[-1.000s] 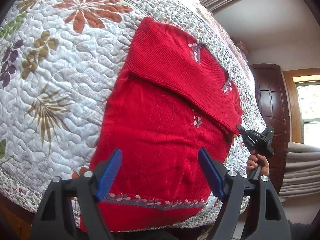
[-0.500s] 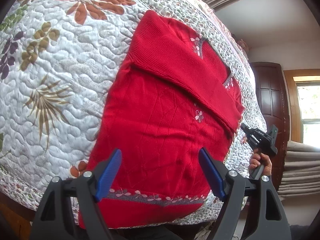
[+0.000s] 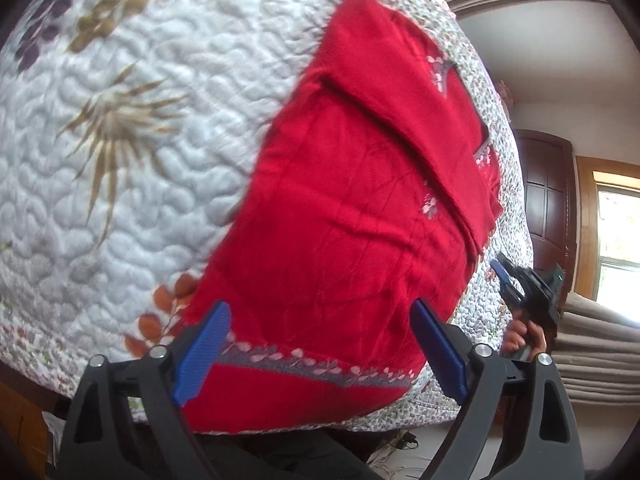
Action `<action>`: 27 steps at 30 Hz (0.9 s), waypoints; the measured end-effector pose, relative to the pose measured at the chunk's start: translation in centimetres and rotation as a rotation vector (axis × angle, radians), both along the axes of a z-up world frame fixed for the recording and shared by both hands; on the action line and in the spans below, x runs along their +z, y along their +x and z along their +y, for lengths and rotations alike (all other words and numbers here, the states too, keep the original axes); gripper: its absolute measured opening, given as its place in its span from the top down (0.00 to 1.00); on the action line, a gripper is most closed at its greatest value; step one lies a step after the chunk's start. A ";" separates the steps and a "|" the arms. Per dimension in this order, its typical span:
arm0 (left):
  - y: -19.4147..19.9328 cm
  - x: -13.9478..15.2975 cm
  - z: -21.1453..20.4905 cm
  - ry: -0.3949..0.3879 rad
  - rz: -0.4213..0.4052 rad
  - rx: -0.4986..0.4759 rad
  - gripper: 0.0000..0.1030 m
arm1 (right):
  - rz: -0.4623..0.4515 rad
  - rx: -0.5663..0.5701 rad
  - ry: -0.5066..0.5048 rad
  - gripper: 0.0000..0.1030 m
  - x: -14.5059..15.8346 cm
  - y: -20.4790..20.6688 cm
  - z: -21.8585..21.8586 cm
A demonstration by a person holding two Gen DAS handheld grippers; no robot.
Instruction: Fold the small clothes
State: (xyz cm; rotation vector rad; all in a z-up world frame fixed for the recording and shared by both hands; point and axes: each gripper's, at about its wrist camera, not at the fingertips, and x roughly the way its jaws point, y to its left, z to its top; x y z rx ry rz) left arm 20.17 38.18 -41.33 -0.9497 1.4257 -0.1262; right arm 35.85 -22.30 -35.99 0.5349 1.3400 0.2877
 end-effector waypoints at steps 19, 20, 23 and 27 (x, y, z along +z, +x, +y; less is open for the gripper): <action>-10.9 -8.8 1.3 -0.127 0.152 -0.068 0.09 | 0.309 0.158 0.020 0.39 -7.0 -25.8 1.5; -10.7 -9.0 1.3 -0.131 0.154 -0.077 0.09 | 0.319 0.157 0.019 0.39 -7.5 -26.0 1.8; -10.3 -9.9 1.0 -0.148 0.170 -0.104 0.09 | 0.320 0.160 0.006 0.39 -8.6 -25.9 1.3; -9.8 -10.6 0.7 -0.151 0.183 -0.107 0.07 | 0.321 0.142 0.005 0.39 -10.1 -25.8 1.3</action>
